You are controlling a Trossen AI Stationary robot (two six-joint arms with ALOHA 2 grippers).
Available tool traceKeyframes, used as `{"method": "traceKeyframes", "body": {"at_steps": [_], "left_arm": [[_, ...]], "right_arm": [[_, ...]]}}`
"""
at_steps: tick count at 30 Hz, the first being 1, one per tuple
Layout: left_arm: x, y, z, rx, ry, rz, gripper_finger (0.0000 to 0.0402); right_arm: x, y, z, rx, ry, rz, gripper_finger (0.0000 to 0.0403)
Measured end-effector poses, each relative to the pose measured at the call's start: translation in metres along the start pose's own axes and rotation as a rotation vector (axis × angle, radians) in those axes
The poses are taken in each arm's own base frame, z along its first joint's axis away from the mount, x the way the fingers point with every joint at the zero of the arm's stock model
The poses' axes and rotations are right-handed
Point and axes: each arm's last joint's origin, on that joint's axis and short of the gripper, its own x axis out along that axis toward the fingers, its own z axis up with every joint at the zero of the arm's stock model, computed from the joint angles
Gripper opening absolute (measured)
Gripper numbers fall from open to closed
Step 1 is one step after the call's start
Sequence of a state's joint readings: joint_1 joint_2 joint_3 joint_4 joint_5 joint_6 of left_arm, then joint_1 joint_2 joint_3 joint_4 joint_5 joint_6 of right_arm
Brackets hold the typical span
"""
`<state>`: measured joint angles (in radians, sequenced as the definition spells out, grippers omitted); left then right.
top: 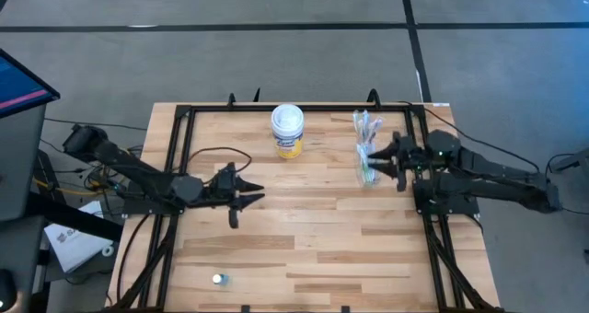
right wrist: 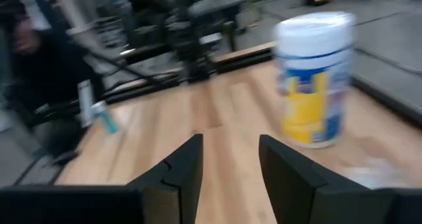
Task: Pick & Place toothbrushing station
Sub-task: Put the mouthwash into the transparent organizer
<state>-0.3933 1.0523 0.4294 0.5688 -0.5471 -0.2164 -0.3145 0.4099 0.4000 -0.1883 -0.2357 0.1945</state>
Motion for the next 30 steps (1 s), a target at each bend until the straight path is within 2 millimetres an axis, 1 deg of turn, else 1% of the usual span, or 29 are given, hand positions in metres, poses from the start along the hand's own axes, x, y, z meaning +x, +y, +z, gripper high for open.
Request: {"method": "traceKeyframes", "body": {"at_steps": [6,12,18,22,24,30], "left_arm": [[-0.016,0.009,0.006,0.03,0.062,0.02,0.0095],[-0.026,0.014,0.014,0.112,0.051,0.015,0.0095],[-0.038,0.023,0.014,0.107,0.084,0.033,0.0095],[-0.05,0.034,0.0,0.107,0.069,0.068,0.0095],[-0.056,0.042,-0.01,0.092,0.057,0.107,0.0095],[-0.074,0.058,-0.035,0.024,-0.006,0.084,0.0095]], "right_arm": [[0.006,0.021,-0.012,-0.041,0.027,0.195,0.0129],[0.011,0.042,-0.033,-0.145,-0.093,0.408,0.0121],[0.011,0.049,-0.058,-0.176,-0.147,0.457,0.0118],[0.01,0.049,-0.072,-0.187,-0.136,0.408,0.0118],[0.008,0.05,-0.074,-0.193,-0.149,0.41,0.0118],[0.005,0.052,-0.083,-0.197,-0.14,0.456,0.0118]]}}
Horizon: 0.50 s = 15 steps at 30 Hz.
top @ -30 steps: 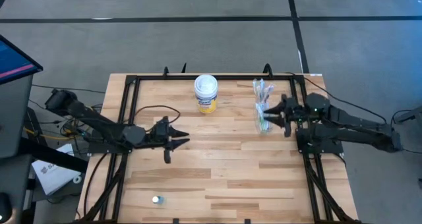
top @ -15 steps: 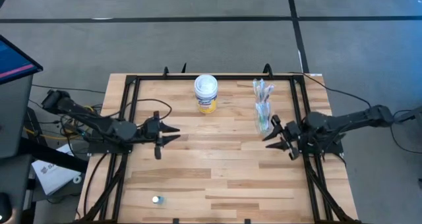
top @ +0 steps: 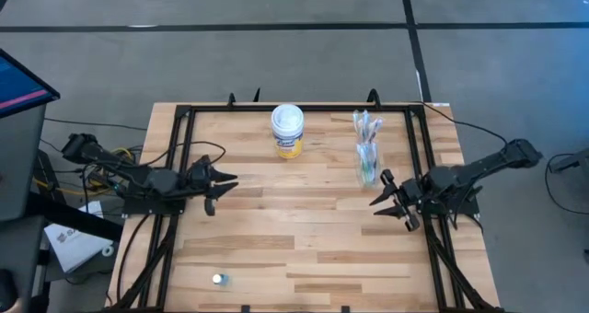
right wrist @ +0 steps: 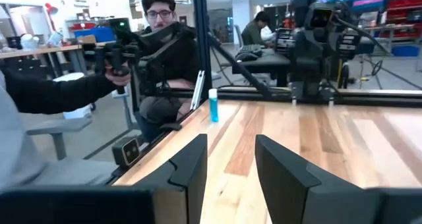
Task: Pick & Place toothbrushing station
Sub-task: Put the mouthwash into the transparent organizer
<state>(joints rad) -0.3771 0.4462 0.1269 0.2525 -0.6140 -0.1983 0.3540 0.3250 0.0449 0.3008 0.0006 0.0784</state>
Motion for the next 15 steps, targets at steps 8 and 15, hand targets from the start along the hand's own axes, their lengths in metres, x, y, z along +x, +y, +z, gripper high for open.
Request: {"method": "traceKeyframes", "body": {"at_steps": [8,15], "left_arm": [[-0.009,0.011,-0.025,-0.005,-0.015,-0.012,0.0095],[-0.008,0.011,-0.028,0.007,0.001,-0.009,0.0095]], "right_arm": [[0.0,0.0,-0.01,0.168,0.054,0.001,0.0118],[0.0,0.0,-0.01,0.184,0.055,-0.002,0.0118]]}}
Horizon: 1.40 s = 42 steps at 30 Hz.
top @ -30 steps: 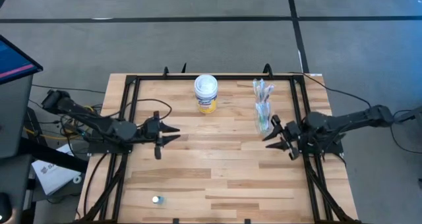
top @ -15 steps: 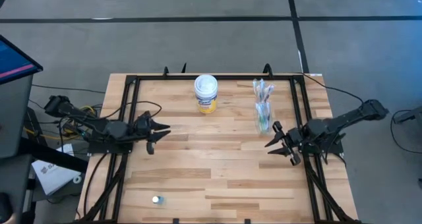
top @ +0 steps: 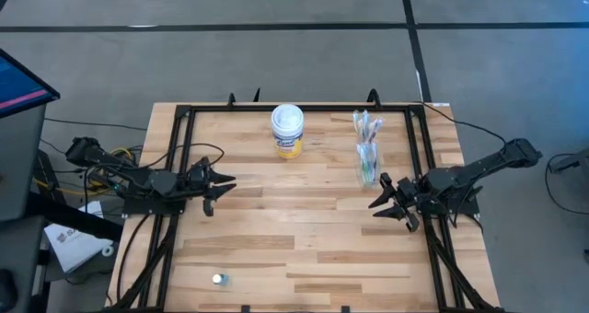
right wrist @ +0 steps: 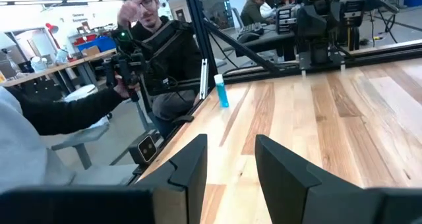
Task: Pick & Place toothbrushing station
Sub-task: Put the mouthwash into the transparent organizer
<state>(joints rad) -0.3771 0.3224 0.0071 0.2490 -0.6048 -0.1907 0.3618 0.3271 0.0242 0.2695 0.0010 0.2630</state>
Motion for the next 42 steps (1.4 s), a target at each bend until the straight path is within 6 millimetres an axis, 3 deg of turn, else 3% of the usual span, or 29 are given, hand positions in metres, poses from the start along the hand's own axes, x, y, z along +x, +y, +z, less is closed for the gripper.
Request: {"method": "traceKeyframes", "body": {"at_steps": [42], "left_arm": [[-0.0001,-0.0008,0.0046,-0.03,-0.041,-0.007,0.0095]], "right_arm": [[0.0,0.0001,0.0001,0.0,0.0,0.001,0.0118]]}}
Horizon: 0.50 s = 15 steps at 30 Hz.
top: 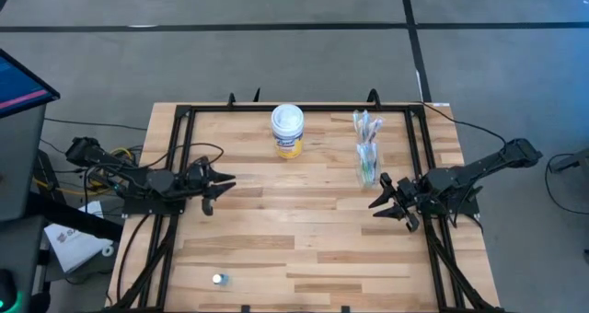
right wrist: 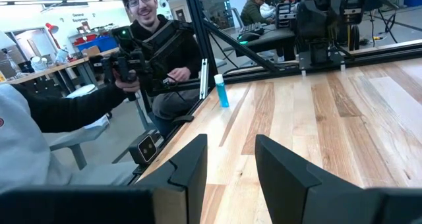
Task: Pick & Place toothbrushing station
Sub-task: Put the mouthwash into the transparent organizer
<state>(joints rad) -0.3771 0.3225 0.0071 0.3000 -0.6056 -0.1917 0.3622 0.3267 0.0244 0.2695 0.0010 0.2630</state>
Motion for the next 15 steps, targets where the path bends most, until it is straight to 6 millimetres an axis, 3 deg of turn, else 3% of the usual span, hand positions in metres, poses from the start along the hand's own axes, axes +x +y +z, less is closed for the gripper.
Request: {"method": "traceKeyframes", "body": {"at_steps": [7,15], "left_arm": [[0.0,-0.003,0.007,-0.104,-0.056,-0.062,0.0095],[-0.001,-0.016,0.001,-0.248,0.089,-0.424,0.0095]], "right_arm": [[0.0,0.0,0.0,0.0,0.0,0.0,0.0118],[0.0,0.0,0.0,0.0,-0.001,0.0,0.0118]]}}
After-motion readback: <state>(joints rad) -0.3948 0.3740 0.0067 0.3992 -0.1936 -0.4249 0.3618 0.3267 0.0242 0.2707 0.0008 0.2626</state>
